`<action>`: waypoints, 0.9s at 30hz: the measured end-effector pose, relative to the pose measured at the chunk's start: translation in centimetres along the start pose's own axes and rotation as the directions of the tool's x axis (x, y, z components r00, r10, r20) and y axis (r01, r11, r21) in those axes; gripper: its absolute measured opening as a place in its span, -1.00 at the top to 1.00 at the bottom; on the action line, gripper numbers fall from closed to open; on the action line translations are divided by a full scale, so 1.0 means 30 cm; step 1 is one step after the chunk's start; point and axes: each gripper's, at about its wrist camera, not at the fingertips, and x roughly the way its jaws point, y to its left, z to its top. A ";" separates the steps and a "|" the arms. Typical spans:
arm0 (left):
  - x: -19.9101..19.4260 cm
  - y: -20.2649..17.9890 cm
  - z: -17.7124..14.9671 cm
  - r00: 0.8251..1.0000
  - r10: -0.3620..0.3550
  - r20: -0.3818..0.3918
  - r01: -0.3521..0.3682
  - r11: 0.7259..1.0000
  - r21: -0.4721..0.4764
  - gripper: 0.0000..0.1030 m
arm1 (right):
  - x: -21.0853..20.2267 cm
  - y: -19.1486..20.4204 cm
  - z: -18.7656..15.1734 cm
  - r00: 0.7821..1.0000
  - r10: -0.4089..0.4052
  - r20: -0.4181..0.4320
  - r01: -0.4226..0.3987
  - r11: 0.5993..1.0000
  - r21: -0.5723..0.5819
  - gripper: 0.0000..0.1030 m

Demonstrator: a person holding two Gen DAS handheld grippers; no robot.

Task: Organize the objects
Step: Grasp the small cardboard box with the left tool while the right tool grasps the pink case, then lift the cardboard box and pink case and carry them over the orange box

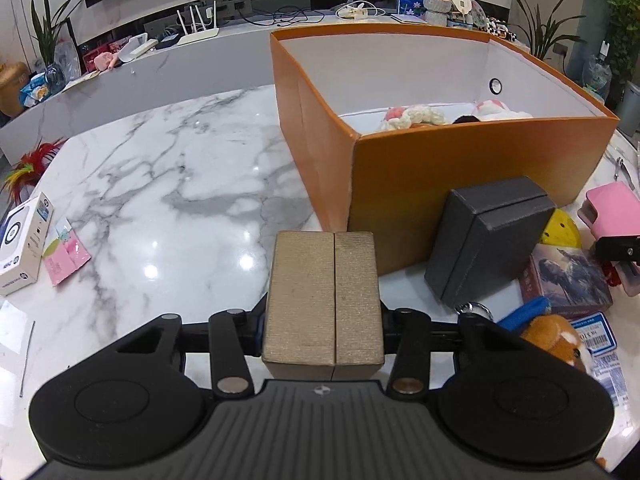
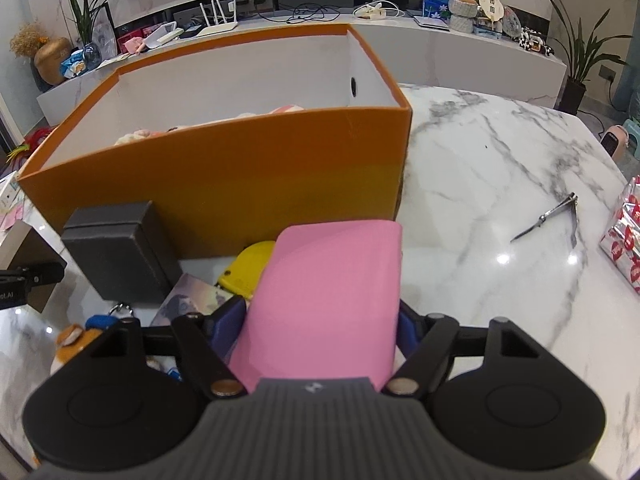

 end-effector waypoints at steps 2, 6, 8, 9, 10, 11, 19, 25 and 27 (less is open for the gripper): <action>-0.019 -0.010 -0.002 1.000 0.000 0.000 0.000 1.000 0.011 -0.02 | -0.012 0.000 -0.007 1.000 0.006 -0.001 -0.006 1.000 -0.002 -0.47; -0.059 -0.038 -0.005 1.000 -0.004 0.011 0.003 0.999 0.036 -0.02 | -0.038 0.004 -0.024 1.000 0.007 0.006 -0.007 1.000 -0.018 -0.47; -0.080 -0.054 -0.004 1.000 -0.001 0.015 0.000 0.999 0.050 -0.02 | -0.047 0.004 -0.029 1.000 0.006 0.006 -0.006 1.000 -0.025 -0.47; -0.093 -0.063 -0.003 1.000 0.001 0.019 -0.002 0.998 0.057 -0.02 | -0.054 0.006 -0.032 1.000 0.003 0.008 -0.003 1.000 -0.030 -0.47; -0.105 -0.071 -0.001 1.000 0.002 0.023 -0.003 0.998 0.062 -0.02 | -0.063 0.008 -0.034 1.000 0.001 0.011 -0.001 0.999 -0.035 -0.47; -0.117 -0.077 0.000 1.000 0.003 0.026 -0.005 0.998 0.066 -0.02 | -0.072 0.012 -0.035 1.000 -0.001 0.014 0.001 0.999 -0.038 -0.47; -0.232 -0.117 0.022 0.994 0.004 0.110 -0.011 0.998 0.061 -0.02 | -0.180 0.020 -0.038 0.998 0.018 0.058 -0.014 0.998 -0.064 -0.47; -0.302 -0.154 0.057 0.980 0.007 0.200 -0.020 0.998 0.064 -0.02 | -0.265 0.031 -0.026 0.994 0.041 0.106 -0.033 0.996 -0.079 -0.48; -0.309 -0.163 0.070 0.977 -0.004 0.215 -0.009 0.998 0.059 -0.02 | -0.289 0.032 -0.019 0.991 0.050 0.122 -0.039 0.996 -0.084 -0.47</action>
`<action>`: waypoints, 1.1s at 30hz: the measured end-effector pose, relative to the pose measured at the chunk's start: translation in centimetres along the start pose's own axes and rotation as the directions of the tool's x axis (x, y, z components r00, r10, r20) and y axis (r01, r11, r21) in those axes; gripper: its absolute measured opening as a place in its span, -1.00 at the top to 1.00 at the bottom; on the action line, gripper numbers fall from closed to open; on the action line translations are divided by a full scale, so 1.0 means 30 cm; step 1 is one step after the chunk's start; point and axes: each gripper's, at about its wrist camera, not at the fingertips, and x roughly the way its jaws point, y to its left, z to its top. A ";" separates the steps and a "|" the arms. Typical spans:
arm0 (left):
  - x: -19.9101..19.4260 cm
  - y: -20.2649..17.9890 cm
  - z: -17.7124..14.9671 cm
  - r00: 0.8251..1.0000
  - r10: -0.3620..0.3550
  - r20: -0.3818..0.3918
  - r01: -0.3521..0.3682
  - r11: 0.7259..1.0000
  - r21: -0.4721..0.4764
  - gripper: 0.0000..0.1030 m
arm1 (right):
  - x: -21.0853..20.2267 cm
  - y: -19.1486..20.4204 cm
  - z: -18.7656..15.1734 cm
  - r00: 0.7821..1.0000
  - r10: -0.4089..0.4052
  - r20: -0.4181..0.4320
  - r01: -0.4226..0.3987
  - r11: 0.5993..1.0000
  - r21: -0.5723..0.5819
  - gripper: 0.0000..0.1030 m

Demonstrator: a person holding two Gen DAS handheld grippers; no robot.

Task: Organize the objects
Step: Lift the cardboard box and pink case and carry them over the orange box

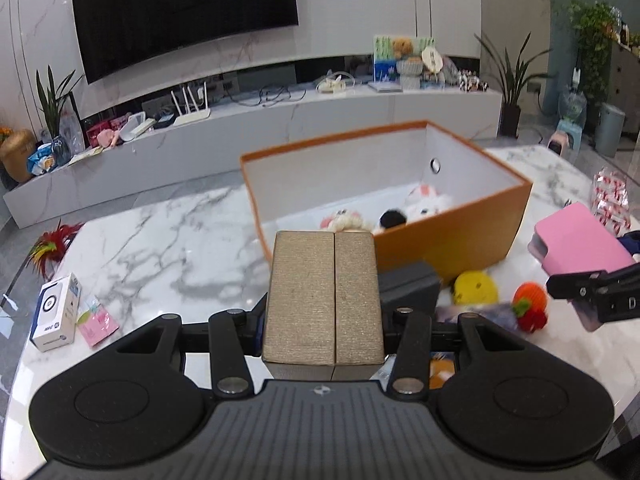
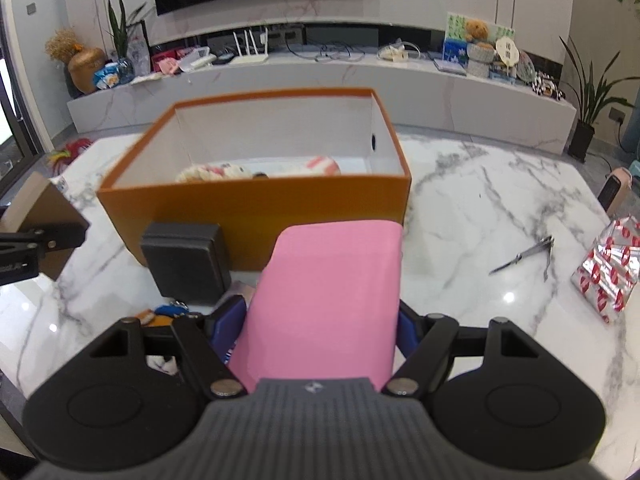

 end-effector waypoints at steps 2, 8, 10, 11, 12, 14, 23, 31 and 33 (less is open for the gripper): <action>-0.002 -0.015 0.014 1.000 -0.010 0.001 0.010 1.000 0.000 -0.02 | -0.028 0.003 0.010 1.000 0.009 0.023 -0.009 1.000 -0.001 -0.47; 0.001 -0.050 0.064 0.999 -0.036 0.028 0.036 0.999 -0.015 -0.02 | -0.080 0.007 0.049 0.997 0.026 0.073 -0.027 1.000 0.007 -0.47; 0.008 -0.060 0.077 0.999 -0.035 0.029 0.035 0.999 -0.015 -0.02 | -0.083 0.006 0.064 0.996 0.029 0.080 -0.030 0.999 0.016 -0.47; 0.007 -0.064 0.081 0.999 -0.034 0.031 0.034 0.999 -0.013 -0.02 | -0.083 0.004 0.072 0.996 0.029 0.084 -0.031 0.999 0.022 -0.47; 0.006 -0.067 0.085 0.999 -0.032 0.035 0.033 0.999 -0.009 -0.02 | -0.083 0.002 0.081 0.996 0.028 0.089 -0.031 0.999 0.027 -0.47; 0.006 -0.070 0.086 0.999 -0.020 0.044 0.020 1.000 -0.006 -0.02 | -0.082 -0.001 0.100 0.995 0.033 0.096 -0.036 0.999 0.037 -0.47; 0.027 -0.055 0.101 0.999 0.006 0.041 -0.005 1.000 -0.031 -0.02 | -0.070 0.008 0.161 0.991 0.049 0.126 -0.056 0.997 0.052 -0.48; 0.065 -0.047 0.134 0.999 -0.009 0.040 0.012 0.997 -0.073 -0.02 | -0.029 0.023 0.205 0.989 0.064 0.135 -0.073 0.995 0.069 -0.47; 0.071 -0.052 0.150 0.999 -0.001 0.046 0.005 0.997 -0.075 -0.02 | -0.016 0.027 0.214 0.989 0.069 0.131 -0.079 0.994 0.073 -0.47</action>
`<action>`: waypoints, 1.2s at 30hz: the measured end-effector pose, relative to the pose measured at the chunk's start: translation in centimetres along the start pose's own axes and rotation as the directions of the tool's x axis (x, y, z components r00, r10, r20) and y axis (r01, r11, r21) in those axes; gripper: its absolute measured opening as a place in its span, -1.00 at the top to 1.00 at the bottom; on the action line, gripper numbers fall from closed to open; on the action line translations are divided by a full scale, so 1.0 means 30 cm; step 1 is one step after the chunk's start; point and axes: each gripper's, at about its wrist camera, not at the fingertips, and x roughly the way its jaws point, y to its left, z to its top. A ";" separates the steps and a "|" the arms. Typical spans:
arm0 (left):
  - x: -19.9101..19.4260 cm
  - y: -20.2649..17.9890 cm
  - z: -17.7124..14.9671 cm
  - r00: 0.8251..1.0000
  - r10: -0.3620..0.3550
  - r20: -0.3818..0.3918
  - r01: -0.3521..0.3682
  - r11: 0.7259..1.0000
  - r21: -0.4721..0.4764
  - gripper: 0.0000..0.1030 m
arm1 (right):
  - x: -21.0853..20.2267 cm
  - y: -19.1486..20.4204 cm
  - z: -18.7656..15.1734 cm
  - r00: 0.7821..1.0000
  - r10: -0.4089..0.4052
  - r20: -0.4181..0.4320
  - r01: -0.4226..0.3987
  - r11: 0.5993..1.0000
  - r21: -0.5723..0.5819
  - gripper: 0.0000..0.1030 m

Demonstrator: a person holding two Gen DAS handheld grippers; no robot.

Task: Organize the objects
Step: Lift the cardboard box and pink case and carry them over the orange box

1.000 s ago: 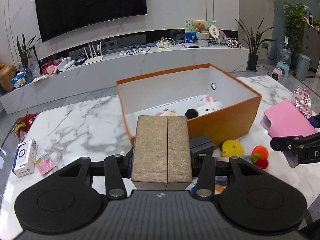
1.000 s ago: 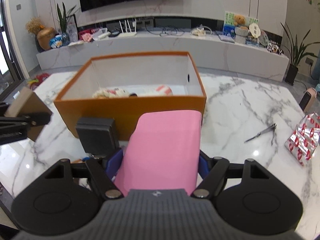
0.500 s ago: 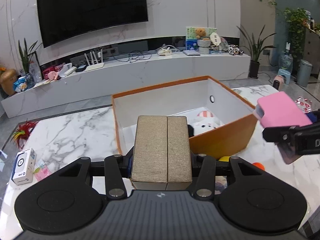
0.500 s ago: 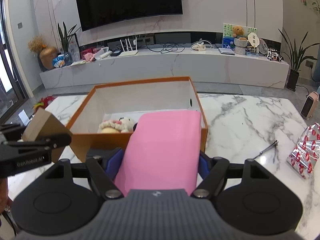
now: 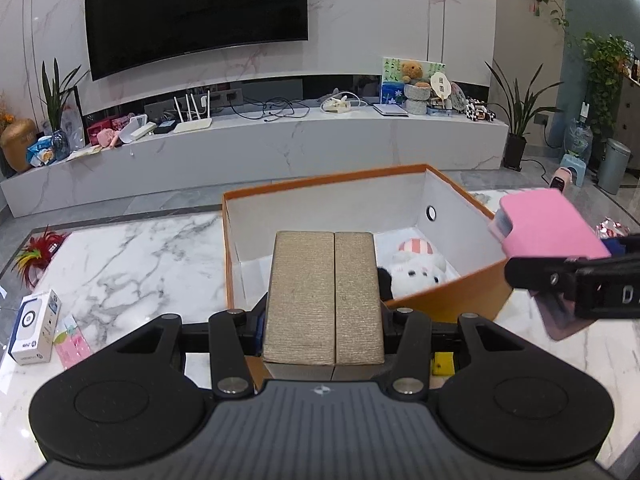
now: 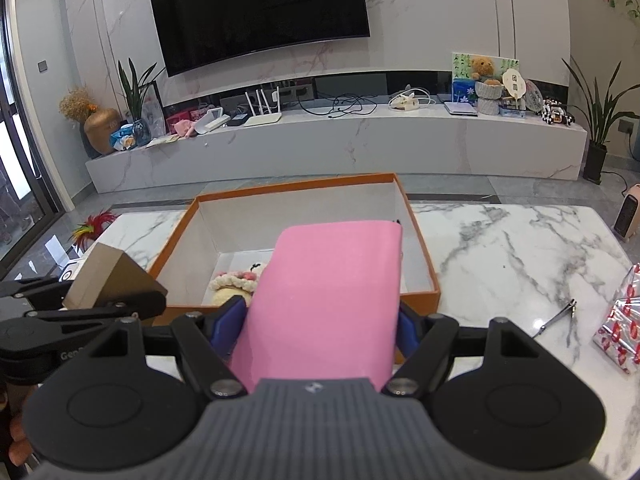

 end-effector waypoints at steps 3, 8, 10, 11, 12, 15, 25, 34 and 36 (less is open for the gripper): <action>0.014 -0.005 0.042 0.999 0.021 0.024 -0.021 1.000 -0.006 -0.02 | 0.015 0.004 0.026 1.000 0.008 0.010 -0.008 1.000 0.020 -0.47; 0.064 0.016 0.080 1.000 0.007 0.016 -0.006 0.997 -0.076 -0.01 | 0.044 0.003 0.065 1.000 0.009 0.016 -0.010 0.999 0.036 -0.47; 0.093 0.024 0.083 1.000 0.004 0.001 -0.004 0.996 -0.086 -0.01 | 0.067 0.000 0.075 1.000 0.007 0.008 -0.007 0.999 0.035 -0.47; 0.106 0.028 0.083 1.000 0.006 -0.006 -0.006 0.996 -0.089 -0.02 | 0.082 -0.001 0.082 1.000 0.005 0.001 -0.005 0.999 0.032 -0.47; 0.124 0.031 0.085 1.000 0.009 -0.013 -0.010 0.995 -0.097 -0.02 | 0.098 -0.002 0.089 1.000 0.004 -0.004 -0.004 0.999 0.031 -0.47; 0.164 0.036 0.092 0.999 0.010 -0.033 -0.014 0.994 -0.113 -0.01 | 0.156 -0.005 0.107 1.000 -0.001 -0.020 0.002 0.999 0.033 -0.47; 0.344 0.041 0.218 0.995 0.044 -0.089 -0.055 0.991 -0.124 -0.01 | 0.386 -0.010 0.201 0.998 0.014 -0.055 -0.013 1.000 0.028 -0.47; 0.502 0.066 0.248 0.979 0.041 -0.202 -0.069 0.988 -0.138 -0.01 | 0.598 -0.060 0.301 0.990 0.029 -0.140 -0.029 1.000 -0.002 -0.47; 0.536 0.073 0.247 0.970 0.052 -0.239 -0.087 0.986 -0.140 -0.01 | 0.642 -0.065 0.312 0.983 0.040 -0.179 -0.043 0.999 -0.010 -0.47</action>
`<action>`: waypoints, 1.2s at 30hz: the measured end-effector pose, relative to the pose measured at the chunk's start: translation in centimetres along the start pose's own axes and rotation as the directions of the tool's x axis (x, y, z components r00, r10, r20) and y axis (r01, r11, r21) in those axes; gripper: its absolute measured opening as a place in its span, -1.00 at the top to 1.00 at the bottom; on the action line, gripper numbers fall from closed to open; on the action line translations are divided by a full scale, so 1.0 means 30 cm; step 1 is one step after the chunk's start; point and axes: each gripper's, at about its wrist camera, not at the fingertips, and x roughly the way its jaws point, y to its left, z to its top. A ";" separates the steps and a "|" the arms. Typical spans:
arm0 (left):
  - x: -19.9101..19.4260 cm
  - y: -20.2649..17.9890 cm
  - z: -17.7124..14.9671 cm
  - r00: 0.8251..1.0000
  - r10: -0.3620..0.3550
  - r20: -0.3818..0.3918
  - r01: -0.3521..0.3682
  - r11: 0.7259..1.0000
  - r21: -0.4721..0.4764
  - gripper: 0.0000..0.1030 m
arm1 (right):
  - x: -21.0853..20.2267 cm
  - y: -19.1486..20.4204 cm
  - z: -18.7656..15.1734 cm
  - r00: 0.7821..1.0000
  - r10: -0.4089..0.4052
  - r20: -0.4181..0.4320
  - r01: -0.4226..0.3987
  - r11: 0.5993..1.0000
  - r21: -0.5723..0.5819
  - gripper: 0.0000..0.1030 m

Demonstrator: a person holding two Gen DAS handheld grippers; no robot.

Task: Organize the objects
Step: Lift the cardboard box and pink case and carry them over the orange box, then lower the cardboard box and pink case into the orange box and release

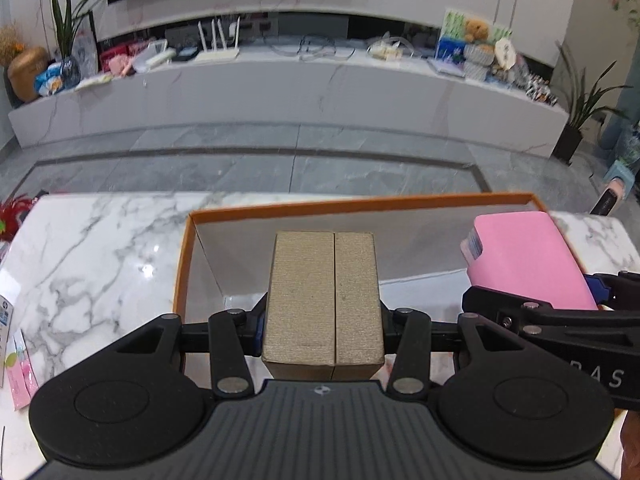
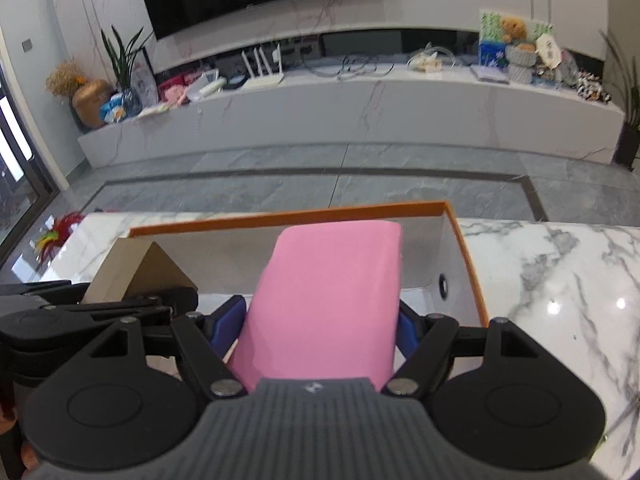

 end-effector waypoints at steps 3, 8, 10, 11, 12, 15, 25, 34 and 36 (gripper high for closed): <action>0.043 0.005 0.023 0.998 0.039 -0.042 -0.039 0.999 -0.019 -0.01 | 0.061 -0.010 0.016 0.998 0.017 -0.062 -0.018 1.000 -0.013 -0.47; 0.097 0.012 0.048 0.994 0.055 -0.099 -0.058 0.998 -0.025 -0.01 | 0.136 -0.003 0.035 0.991 0.009 -0.130 -0.016 0.998 -0.056 -0.47; 0.118 0.005 0.055 0.991 0.068 -0.116 -0.069 0.998 -0.009 -0.01 | 0.161 -0.004 0.039 0.988 0.001 -0.151 -0.010 0.998 -0.060 -0.47; 0.127 0.002 0.058 0.990 0.067 -0.124 -0.069 0.998 -0.006 -0.01 | 0.173 -0.010 0.042 0.987 -0.002 -0.161 -0.008 0.998 -0.063 -0.47; 0.136 -0.001 0.060 0.989 0.066 -0.132 -0.068 0.998 -0.007 -0.01 | 0.186 -0.013 0.046 0.986 -0.002 -0.169 -0.009 0.998 -0.062 -0.47; 0.171 -0.009 0.065 0.984 0.068 -0.164 -0.068 0.998 0.006 -0.02 | 0.225 -0.037 0.049 0.979 0.001 -0.203 -0.011 0.999 -0.048 -0.47; 0.254 -0.004 0.061 0.966 0.087 -0.244 -0.085 0.996 0.020 -0.01 | 0.345 -0.059 0.060 0.956 0.002 -0.293 -0.010 1.000 -0.028 -0.47; 0.304 0.016 0.064 0.943 0.052 -0.329 -0.055 0.998 0.001 -0.02 | 0.381 -0.054 0.058 0.942 -0.017 -0.334 0.009 1.000 -0.026 -0.41; 0.315 0.024 0.064 0.938 0.044 -0.344 -0.049 0.999 -0.005 -0.02 | 0.386 -0.047 0.059 0.938 -0.028 -0.344 0.017 0.999 -0.036 -0.41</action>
